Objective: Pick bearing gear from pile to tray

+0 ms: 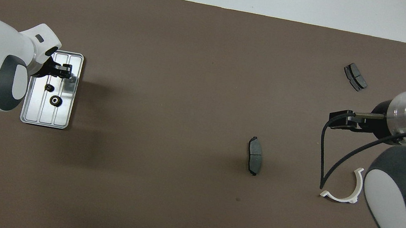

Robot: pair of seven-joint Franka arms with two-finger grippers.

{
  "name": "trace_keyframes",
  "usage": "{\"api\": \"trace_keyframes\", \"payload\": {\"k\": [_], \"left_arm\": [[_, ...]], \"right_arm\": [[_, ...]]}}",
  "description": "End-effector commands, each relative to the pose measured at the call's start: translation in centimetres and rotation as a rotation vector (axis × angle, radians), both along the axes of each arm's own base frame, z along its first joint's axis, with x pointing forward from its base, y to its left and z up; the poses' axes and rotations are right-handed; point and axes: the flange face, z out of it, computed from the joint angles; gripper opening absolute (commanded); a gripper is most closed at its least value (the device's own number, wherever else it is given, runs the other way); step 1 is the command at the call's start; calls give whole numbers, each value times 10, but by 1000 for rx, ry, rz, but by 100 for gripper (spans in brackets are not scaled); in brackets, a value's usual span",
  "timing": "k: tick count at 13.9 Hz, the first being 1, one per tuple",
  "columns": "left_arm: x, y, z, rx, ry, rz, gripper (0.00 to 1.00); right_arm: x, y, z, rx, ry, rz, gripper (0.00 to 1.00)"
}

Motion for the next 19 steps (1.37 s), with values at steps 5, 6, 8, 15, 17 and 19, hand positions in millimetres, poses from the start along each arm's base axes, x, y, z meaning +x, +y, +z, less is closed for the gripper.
{"api": "trace_keyframes", "payload": {"k": [5,6,8,15,17,19], "left_arm": [[0,-23,35,-20,-50,-34,100],[1,-23,50,-25,-74,-27,100],[-5,-22,85,-38,-89,-17,100],[-43,-33,216,-36,182,-74,100],[-61,-27,248,24,177,-88,100],[-76,-22,263,28,212,-81,100]], "right_arm": [[1,-5,-1,78,-10,-17,100],[1,-5,-1,77,-10,-10,100],[2,-6,0,64,-13,26,100],[9,-13,15,30,-13,48,100],[10,-13,16,32,-11,46,100],[11,-13,20,32,-10,46,100]]}}
